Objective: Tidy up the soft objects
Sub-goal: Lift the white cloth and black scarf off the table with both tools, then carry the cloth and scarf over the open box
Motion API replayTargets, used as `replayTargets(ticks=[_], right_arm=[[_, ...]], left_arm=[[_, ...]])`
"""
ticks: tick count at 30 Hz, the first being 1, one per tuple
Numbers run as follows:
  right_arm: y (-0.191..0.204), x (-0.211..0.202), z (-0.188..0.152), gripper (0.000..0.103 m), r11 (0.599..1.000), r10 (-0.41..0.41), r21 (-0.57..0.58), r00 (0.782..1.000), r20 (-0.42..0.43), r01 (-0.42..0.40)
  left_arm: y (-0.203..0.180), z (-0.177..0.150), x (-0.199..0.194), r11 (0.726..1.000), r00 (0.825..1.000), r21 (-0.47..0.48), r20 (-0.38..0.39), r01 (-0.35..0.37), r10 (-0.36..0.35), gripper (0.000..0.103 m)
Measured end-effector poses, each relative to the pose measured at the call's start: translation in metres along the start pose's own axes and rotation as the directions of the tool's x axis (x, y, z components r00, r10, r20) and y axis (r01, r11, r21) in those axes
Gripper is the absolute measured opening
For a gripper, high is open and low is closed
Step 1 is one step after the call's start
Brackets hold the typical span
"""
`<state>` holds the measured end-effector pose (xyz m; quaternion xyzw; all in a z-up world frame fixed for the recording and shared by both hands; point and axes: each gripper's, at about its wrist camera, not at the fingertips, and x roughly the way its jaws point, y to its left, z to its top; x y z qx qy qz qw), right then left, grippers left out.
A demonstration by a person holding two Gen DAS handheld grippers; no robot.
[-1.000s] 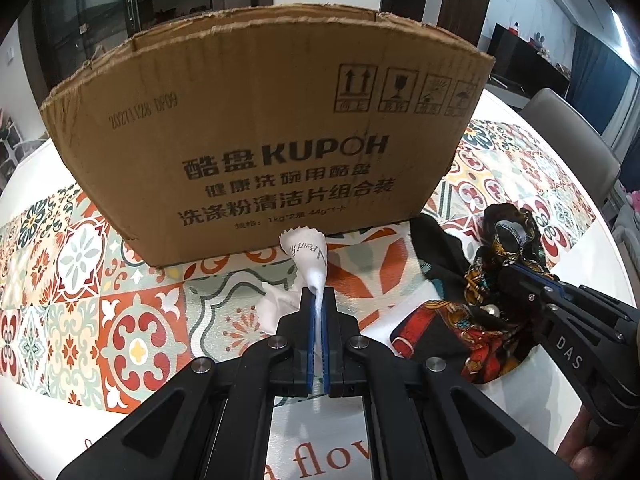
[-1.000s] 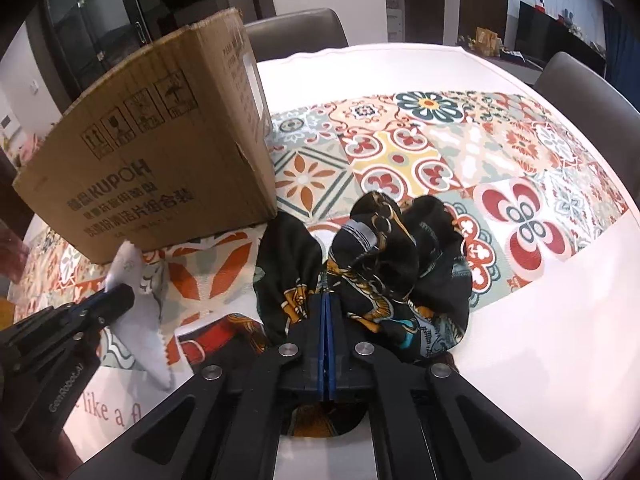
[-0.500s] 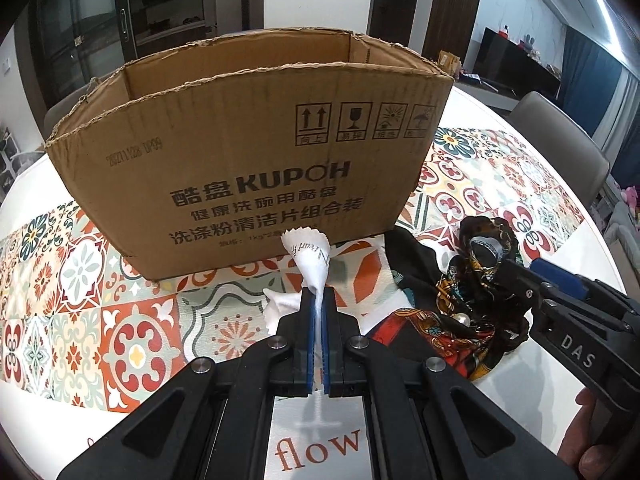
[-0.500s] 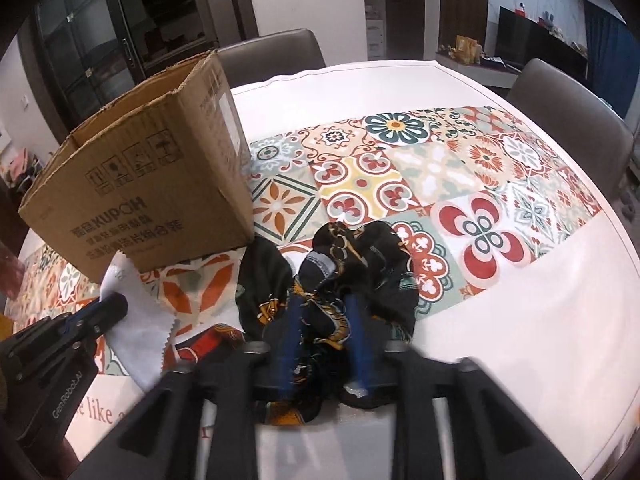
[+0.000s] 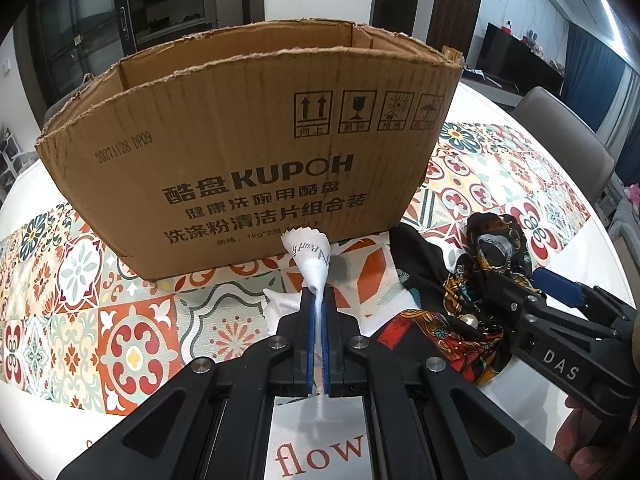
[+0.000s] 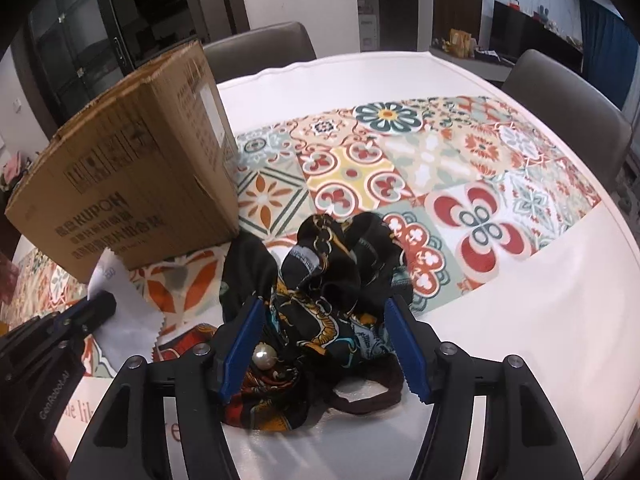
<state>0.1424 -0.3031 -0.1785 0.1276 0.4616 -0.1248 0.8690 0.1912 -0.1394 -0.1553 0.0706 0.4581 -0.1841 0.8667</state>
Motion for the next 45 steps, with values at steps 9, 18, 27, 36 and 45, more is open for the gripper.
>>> replayTargets(ticks=[9,18,27,36,45], right_arm=[[0.003,0.015,-0.005,0.061,1.0,-0.01,-0.021,0.999,-0.032,0.009],[0.004,0.02,-0.006,0.011,0.999,0.007,-0.042,1.0,-0.024,-0.008],[0.006,-0.014,0.01,0.01,0.998,0.034,-0.053,0.998,0.059,-0.031],[0.018,-0.065,0.034,0.01,0.993,0.067,-0.104,0.983,0.173,-0.049],[0.039,-0.117,0.062,0.01,0.98,0.113,-0.189,0.951,0.288,-0.059]], left_arm=[[-0.001,-0.001,0.008,1.0,1.0,0.008,-0.015,-0.008,0.008,0.005],[-0.005,0.002,0.011,1.0,1.0,0.014,-0.017,-0.006,0.006,0.005],[-0.008,0.016,-0.022,1.0,0.998,0.017,0.059,-0.012,0.011,0.005],[0.0,0.028,-0.07,1.0,0.989,0.001,0.148,-0.018,0.017,0.005],[0.015,0.052,-0.108,1.0,0.974,0.003,0.224,-0.013,0.012,0.005]])
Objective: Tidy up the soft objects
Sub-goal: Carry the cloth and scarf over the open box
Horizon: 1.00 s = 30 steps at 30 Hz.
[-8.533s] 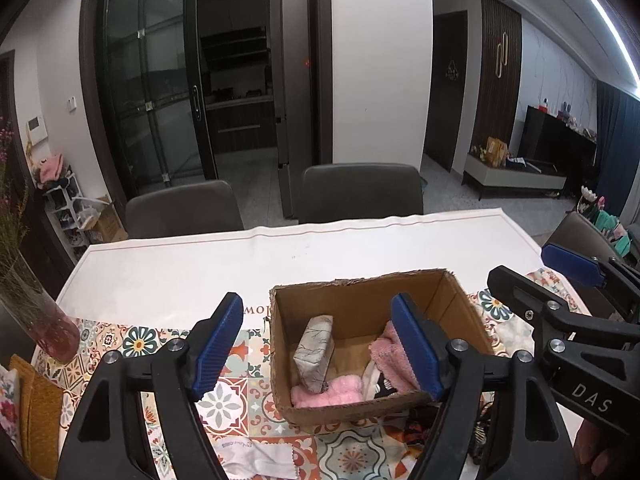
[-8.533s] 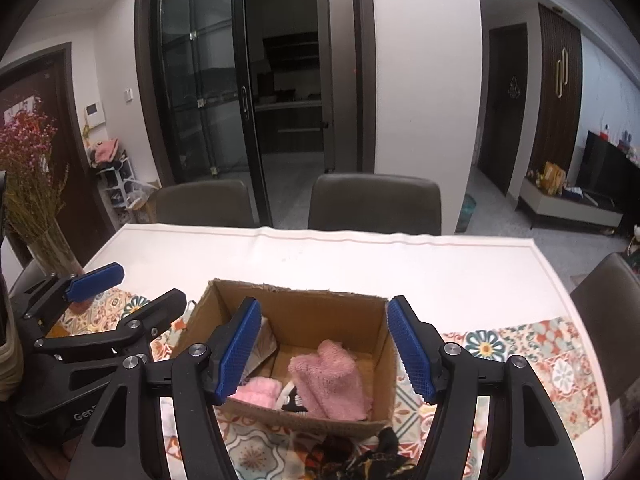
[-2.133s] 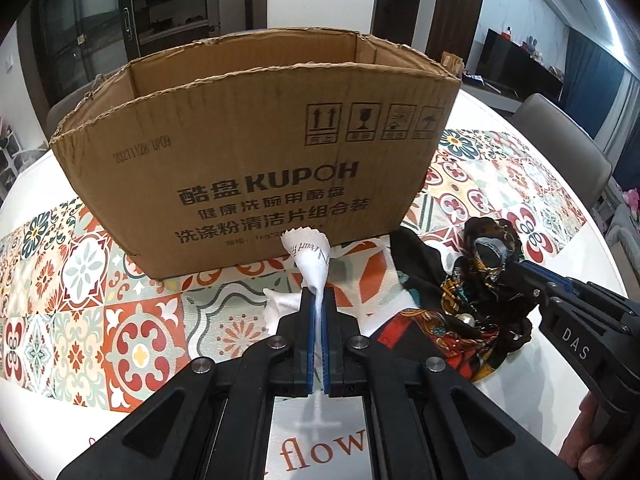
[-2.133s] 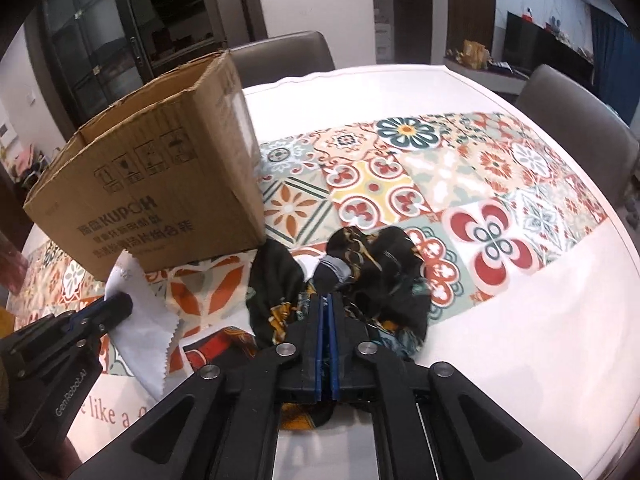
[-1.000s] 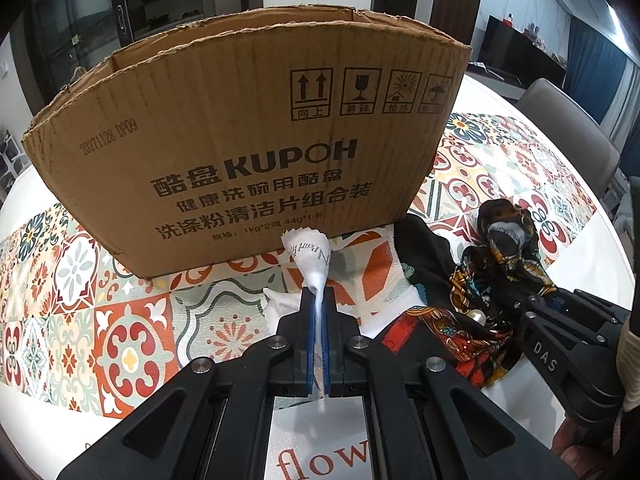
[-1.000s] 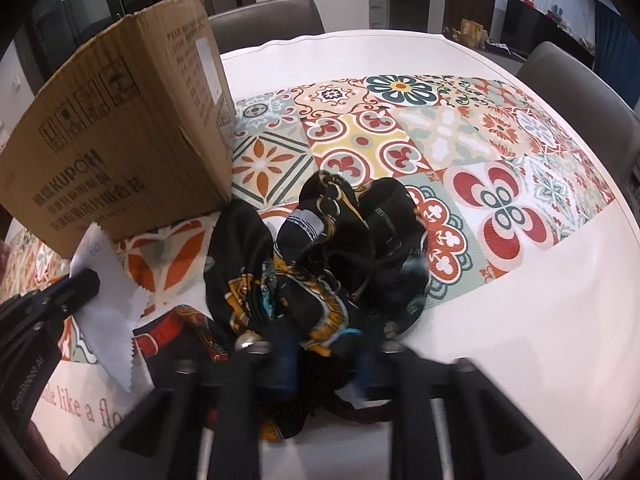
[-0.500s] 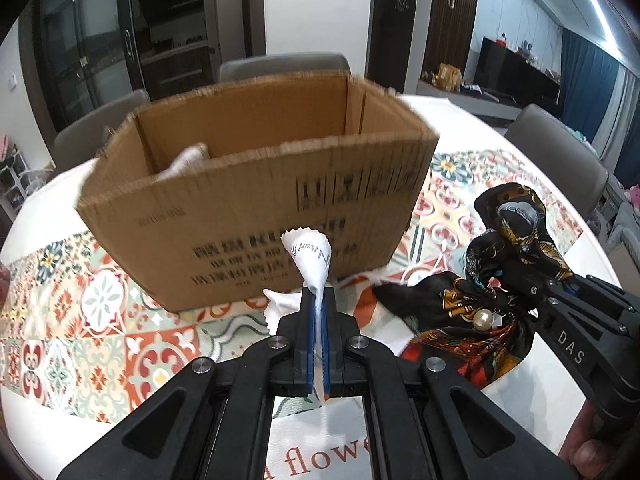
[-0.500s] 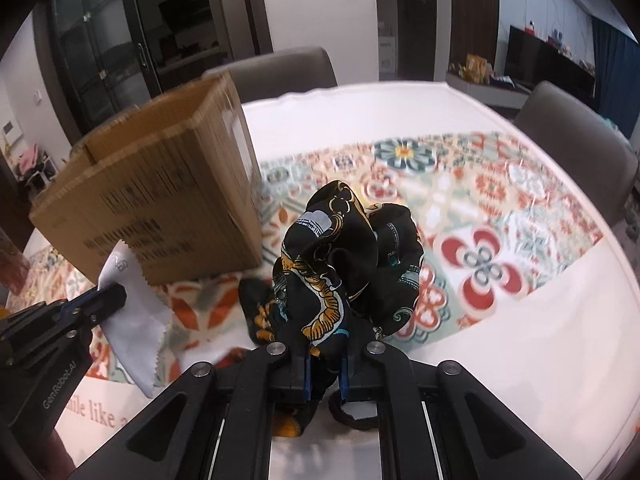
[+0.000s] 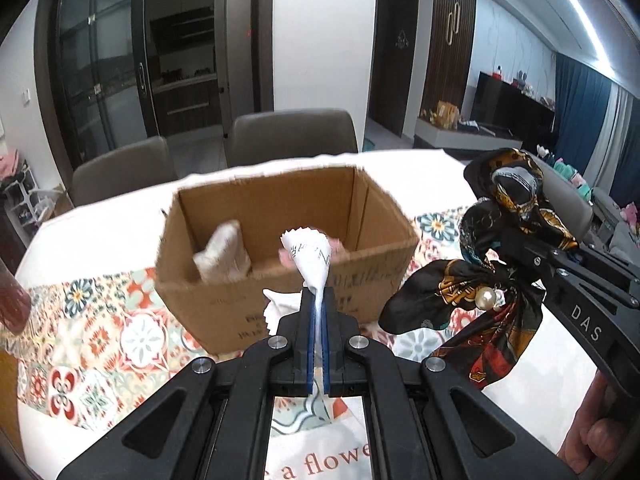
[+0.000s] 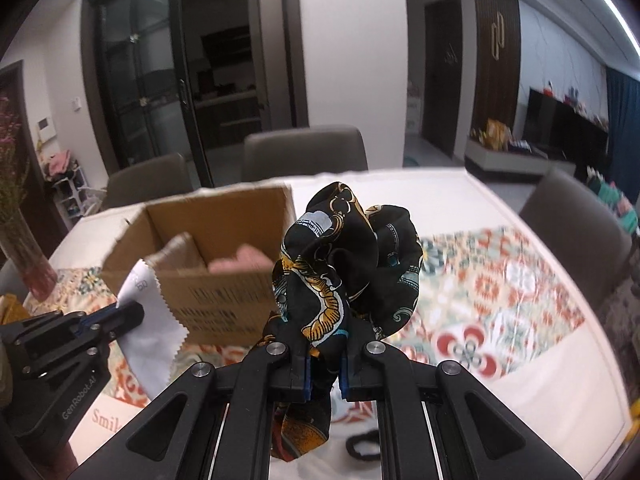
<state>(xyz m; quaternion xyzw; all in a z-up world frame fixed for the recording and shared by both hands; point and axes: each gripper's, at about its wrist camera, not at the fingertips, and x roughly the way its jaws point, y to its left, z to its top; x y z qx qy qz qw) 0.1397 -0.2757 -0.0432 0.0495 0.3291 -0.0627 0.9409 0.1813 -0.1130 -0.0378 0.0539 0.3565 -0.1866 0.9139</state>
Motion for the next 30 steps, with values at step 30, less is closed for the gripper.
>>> replayTargets(ticks=[30], right_arm=[[0.056,0.0,0.099,0.01,0.983,0.146,-0.13,0.985,0.094,-0.134]], left_arm=[[0.051,0.095,-0.017,0.999,0.996,-0.024,0.083,-0.023,0.025,0.005]])
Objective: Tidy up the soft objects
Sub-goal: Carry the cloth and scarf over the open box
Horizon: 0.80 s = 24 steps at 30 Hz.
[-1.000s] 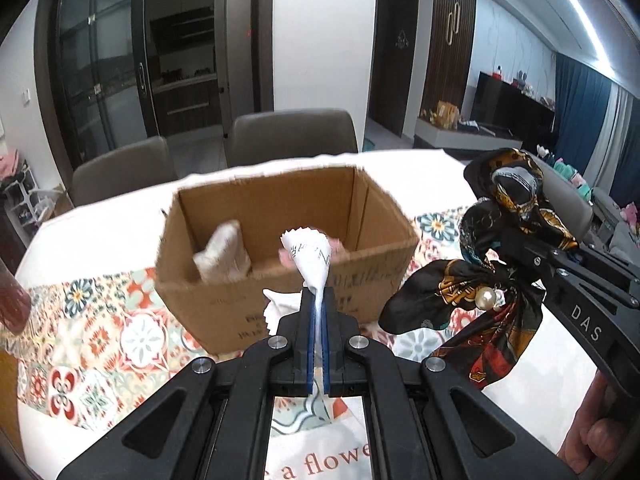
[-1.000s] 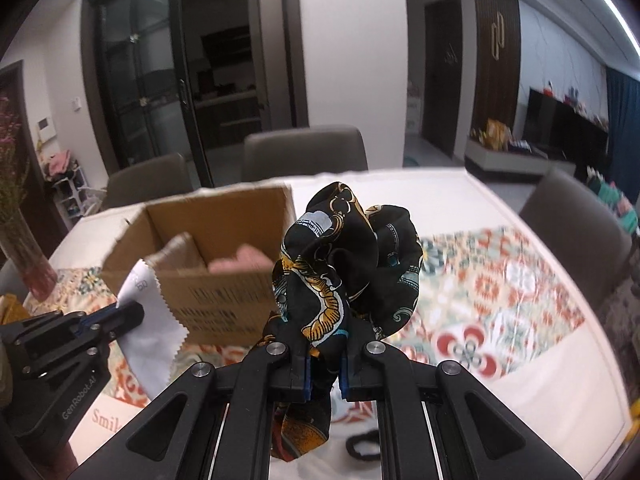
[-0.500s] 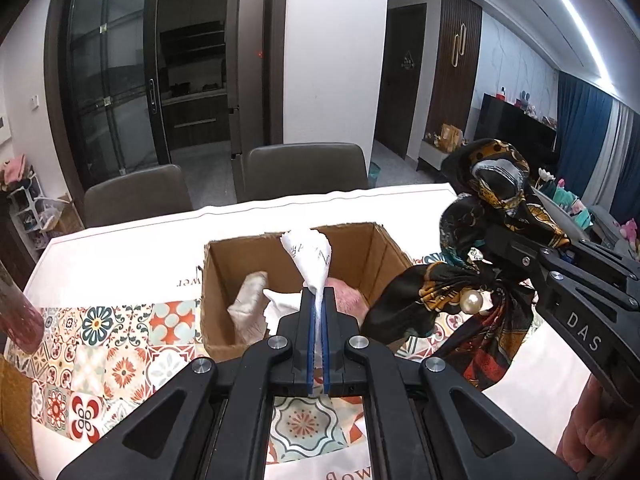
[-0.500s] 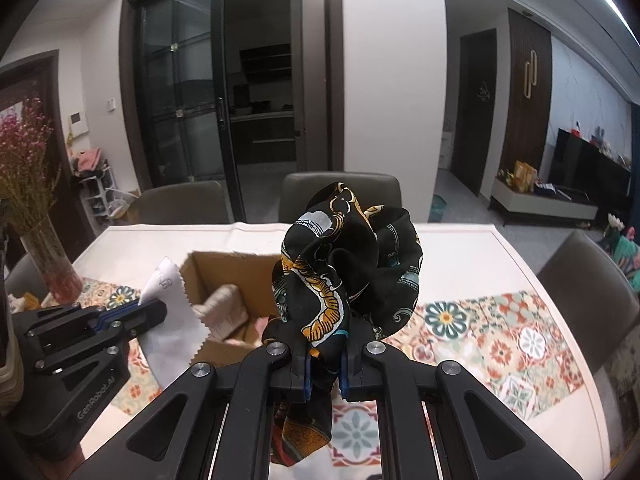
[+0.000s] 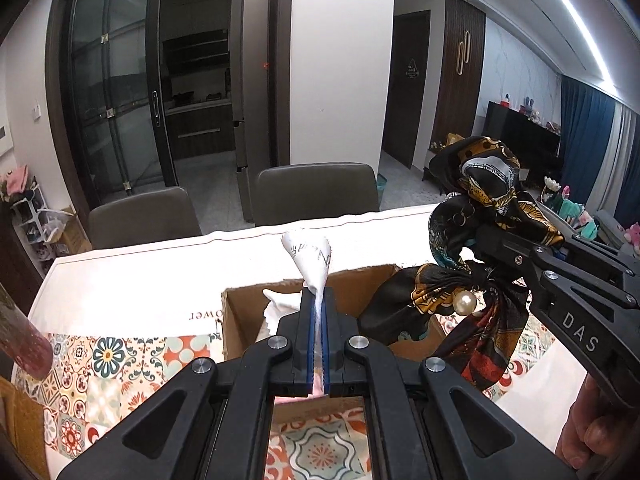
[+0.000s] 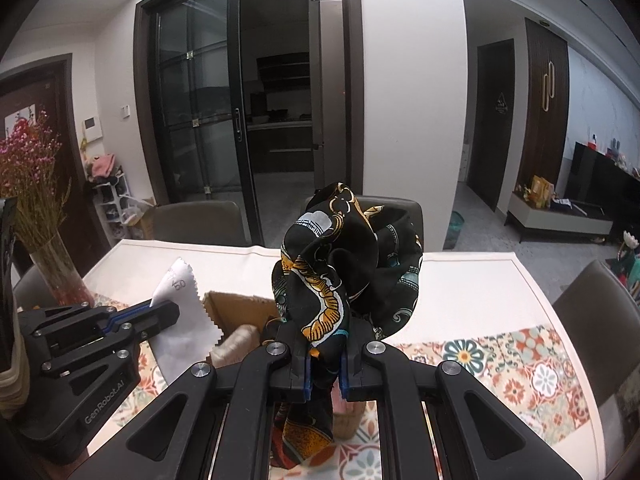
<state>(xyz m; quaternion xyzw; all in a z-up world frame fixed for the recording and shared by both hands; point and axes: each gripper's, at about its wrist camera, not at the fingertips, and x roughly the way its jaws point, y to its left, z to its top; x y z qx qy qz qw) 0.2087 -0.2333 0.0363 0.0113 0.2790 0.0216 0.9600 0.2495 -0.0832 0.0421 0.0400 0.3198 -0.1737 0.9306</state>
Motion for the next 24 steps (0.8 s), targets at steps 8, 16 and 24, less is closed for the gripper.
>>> replayTargets(ticks=[8,16,24], right_arm=[[0.0,0.033,0.017,0.01,1.0,0.019,-0.009,1.0,-0.006,-0.019],[-0.004,0.067,0.01,0.01,0.999,0.04,-0.003,0.998,-0.047,-0.04],[-0.003,0.095,0.002,0.011,0.999,0.054,-0.004,0.993,-0.107,-0.055]], left_arm=[[0.012,0.015,0.032,1.0,1.0,-0.008,-0.017,0.005,-0.005,0.005],[0.022,0.011,0.062,1.0,0.999,-0.029,-0.052,0.004,-0.006,0.005],[0.029,0.0,0.083,0.999,0.996,-0.043,-0.092,-0.003,0.0,0.005]])
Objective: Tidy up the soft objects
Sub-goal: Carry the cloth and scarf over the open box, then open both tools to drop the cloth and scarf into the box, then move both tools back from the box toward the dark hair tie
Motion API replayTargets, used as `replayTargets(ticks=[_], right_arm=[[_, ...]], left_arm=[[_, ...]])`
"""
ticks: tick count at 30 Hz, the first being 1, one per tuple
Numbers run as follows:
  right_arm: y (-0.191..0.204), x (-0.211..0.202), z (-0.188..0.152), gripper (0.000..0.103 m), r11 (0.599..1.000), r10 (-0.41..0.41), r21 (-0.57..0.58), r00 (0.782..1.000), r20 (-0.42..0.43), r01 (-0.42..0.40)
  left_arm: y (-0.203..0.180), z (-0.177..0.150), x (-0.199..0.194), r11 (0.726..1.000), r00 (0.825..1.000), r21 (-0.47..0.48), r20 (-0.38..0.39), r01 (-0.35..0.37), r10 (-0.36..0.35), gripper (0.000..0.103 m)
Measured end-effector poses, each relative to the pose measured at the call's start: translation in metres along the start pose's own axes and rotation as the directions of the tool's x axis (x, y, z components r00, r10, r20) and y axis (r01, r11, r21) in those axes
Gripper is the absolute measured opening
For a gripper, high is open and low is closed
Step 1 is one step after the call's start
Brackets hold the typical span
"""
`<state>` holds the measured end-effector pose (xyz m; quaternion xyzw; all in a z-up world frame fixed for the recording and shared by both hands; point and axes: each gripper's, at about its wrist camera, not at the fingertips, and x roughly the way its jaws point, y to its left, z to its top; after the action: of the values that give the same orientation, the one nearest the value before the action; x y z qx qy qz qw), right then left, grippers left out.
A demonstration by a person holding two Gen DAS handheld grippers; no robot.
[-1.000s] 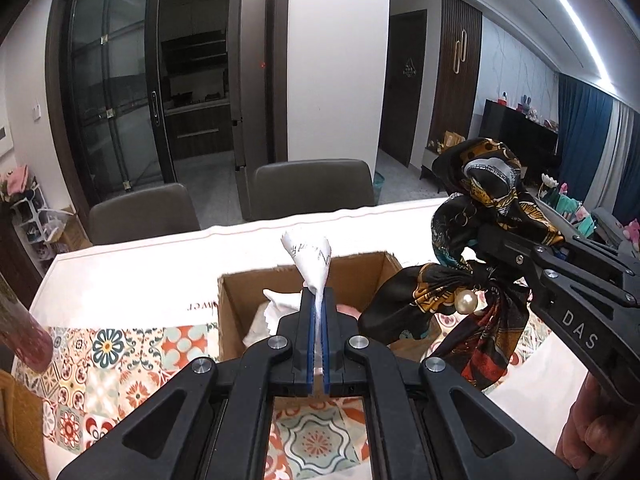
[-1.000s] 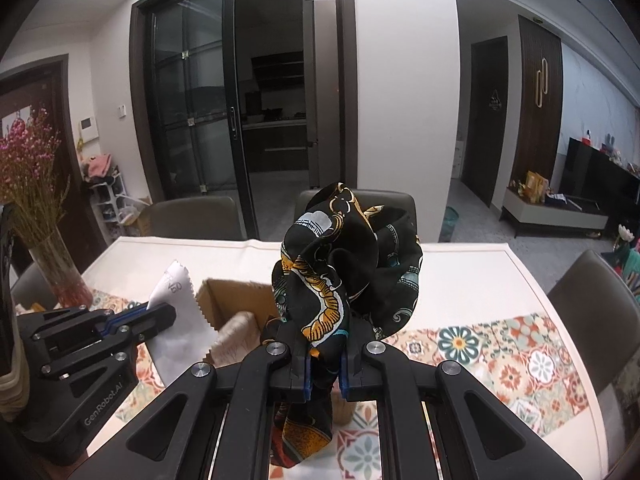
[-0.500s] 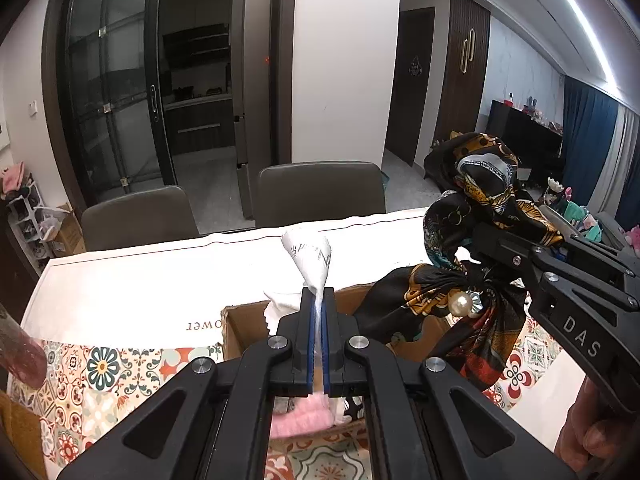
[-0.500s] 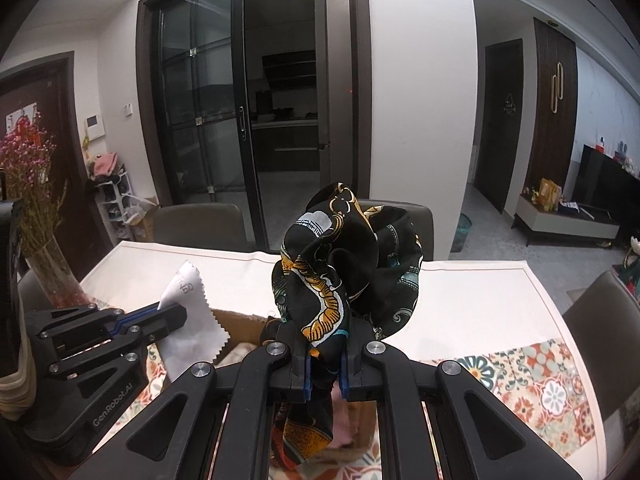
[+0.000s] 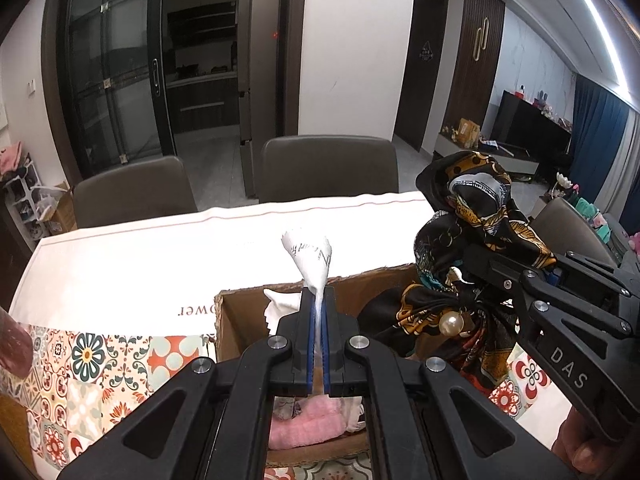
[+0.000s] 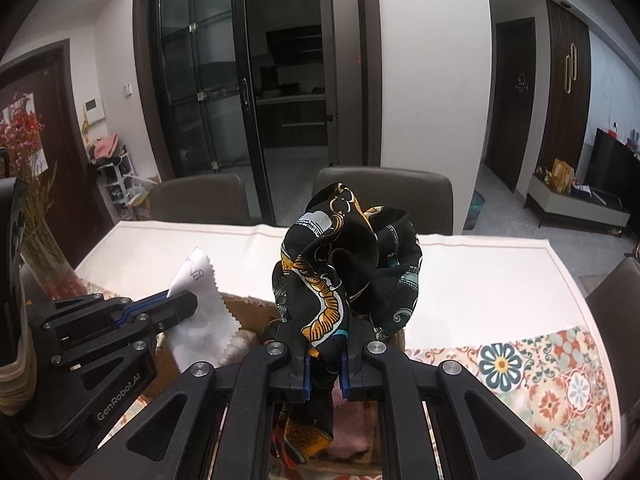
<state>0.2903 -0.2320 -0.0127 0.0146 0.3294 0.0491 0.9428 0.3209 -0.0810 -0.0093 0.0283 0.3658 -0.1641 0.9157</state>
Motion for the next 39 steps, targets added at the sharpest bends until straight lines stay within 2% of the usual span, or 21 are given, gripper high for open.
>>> replayTargets(ticks=[4,5,6,8,9,10,11,13,17,29,39], right_arm=[[0.001,0.009,-0.002,0.014,1.0,0.005,-0.003,1.0,-0.024,-0.006],[0.002,0.01,-0.003,0.014,1.0,0.008,-0.002,1.0,-0.029,-0.008],[0.003,0.012,-0.003,0.015,1.0,0.008,-0.002,0.999,-0.035,-0.008],[0.003,0.016,-0.002,0.023,1.0,0.004,0.002,0.999,-0.047,-0.004],[0.003,0.016,-0.003,0.027,1.0,0.0,0.004,0.999,-0.051,0.001],[0.001,0.016,-0.004,0.036,1.0,-0.003,0.006,0.999,-0.055,0.004],[0.001,0.017,-0.004,0.048,1.0,-0.006,0.007,0.998,-0.056,0.007],[0.001,0.015,-0.006,0.058,1.0,-0.019,0.011,0.999,-0.049,0.02],[0.002,0.011,-0.006,0.067,0.999,-0.051,0.01,0.998,-0.039,0.051],[0.003,-0.006,-0.006,0.068,0.998,-0.065,0.016,0.998,-0.016,0.065],[0.005,-0.064,-0.009,0.068,0.996,-0.084,0.024,0.995,0.059,0.083]], left_arm=[[0.002,-0.006,0.007,1.0,1.0,-0.005,-0.019,-0.007,0.006,0.007],[0.002,-0.007,0.008,1.0,1.0,-0.007,-0.024,-0.01,0.01,0.016],[0.003,-0.008,0.009,1.0,0.999,-0.01,-0.03,-0.013,0.013,0.031],[0.004,-0.01,0.008,1.0,0.999,-0.012,-0.027,-0.026,0.025,0.05],[0.004,-0.01,0.007,0.999,0.999,-0.014,-0.024,-0.031,0.031,0.056],[0.004,-0.011,0.006,0.999,0.999,-0.015,-0.021,-0.038,0.038,0.058],[0.005,-0.011,0.006,0.999,0.999,-0.016,-0.02,-0.049,0.048,0.059],[0.006,-0.012,0.005,0.998,0.998,-0.017,-0.019,-0.064,0.064,0.061],[0.009,-0.015,0.003,0.996,0.996,-0.022,-0.021,-0.09,0.089,0.065],[0.005,-0.016,-0.024,0.993,0.993,-0.024,0.015,-0.118,0.118,0.068],[-0.013,-0.02,-0.074,0.991,0.988,-0.011,0.081,-0.13,0.131,0.073]])
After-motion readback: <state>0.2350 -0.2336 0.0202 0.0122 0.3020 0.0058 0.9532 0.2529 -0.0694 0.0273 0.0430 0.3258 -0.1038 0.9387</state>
